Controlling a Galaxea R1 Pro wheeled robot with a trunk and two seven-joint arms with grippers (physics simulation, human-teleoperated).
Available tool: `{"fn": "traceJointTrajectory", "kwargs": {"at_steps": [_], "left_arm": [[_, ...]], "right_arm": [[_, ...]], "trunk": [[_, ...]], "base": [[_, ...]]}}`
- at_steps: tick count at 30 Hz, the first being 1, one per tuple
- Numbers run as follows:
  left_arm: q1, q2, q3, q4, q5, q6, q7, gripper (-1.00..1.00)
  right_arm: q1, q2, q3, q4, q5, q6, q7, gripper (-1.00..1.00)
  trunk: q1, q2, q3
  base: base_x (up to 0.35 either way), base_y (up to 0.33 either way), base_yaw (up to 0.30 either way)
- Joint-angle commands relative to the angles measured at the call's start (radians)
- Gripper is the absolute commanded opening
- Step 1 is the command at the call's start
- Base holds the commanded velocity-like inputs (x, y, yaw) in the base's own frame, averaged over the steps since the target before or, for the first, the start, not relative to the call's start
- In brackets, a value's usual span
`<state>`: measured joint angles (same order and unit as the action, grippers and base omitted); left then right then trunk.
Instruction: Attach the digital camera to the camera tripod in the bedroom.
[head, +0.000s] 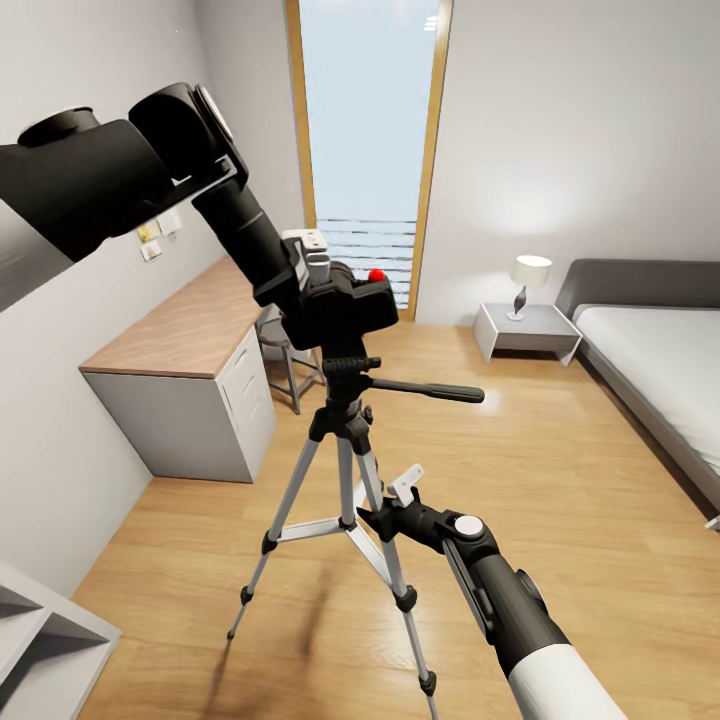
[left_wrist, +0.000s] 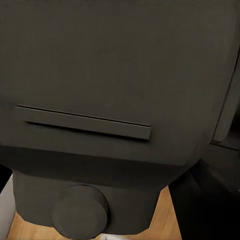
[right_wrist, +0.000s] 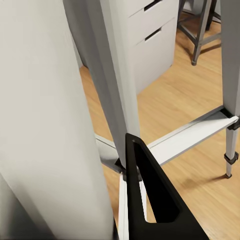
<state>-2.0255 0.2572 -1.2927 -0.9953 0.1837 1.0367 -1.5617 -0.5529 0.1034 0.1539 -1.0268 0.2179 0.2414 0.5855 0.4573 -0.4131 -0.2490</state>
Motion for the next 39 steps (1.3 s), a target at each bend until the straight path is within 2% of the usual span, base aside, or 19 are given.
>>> {"fn": "traceJointTrajectory", "kwargs": {"at_steps": [1, 18, 23, 24, 32, 39], "left_arm": [[-0.002, 0.003, -0.003, -0.001, 0.001, 0.011, -0.005, -1.00], [-0.002, 0.004, 0.001, -0.042, -0.011, 0.011, -0.005, -1.00], [-0.002, 0.004, 0.003, -0.048, -0.037, 0.011, -0.005, -1.00], [-0.002, 0.004, 0.003, -0.048, -0.045, 0.011, -0.005, 1.00], [-0.002, 0.012, 0.002, -0.047, -0.113, 0.011, -0.005, 1.00], [-0.002, 0.018, 0.001, -0.048, -0.123, 0.011, -0.005, 1.00]], "right_arm": [[-0.001, 0.000, -0.001, 0.024, 0.035, 0.068, -0.044, -1.00], [-0.001, -0.001, -0.002, 0.024, 0.037, 0.068, -0.044, -1.00], [-0.001, -0.001, -0.002, 0.024, 0.038, 0.068, -0.044, -1.00], [-0.001, 0.000, -0.002, 0.024, 0.038, 0.068, -0.044, -1.00], [-0.001, -0.001, -0.002, 0.024, 0.038, 0.068, -0.044, -1.00], [-0.001, -0.001, -0.002, 0.024, 0.038, 0.068, -0.043, -1.00]], "trunk": [[0.001, -0.002, -0.002], [0.001, -0.002, -0.002], [0.001, -0.002, -0.002], [0.001, -0.002, -0.002], [0.001, -0.002, -0.002], [0.001, -0.002, -0.002]], "base": [[0.000, 0.000, 0.000], [0.000, 0.000, 0.000], [0.000, 0.000, 0.000], [0.000, 0.000, 0.000], [0.000, 0.000, 0.000], [0.000, 0.000, 0.000]]}}
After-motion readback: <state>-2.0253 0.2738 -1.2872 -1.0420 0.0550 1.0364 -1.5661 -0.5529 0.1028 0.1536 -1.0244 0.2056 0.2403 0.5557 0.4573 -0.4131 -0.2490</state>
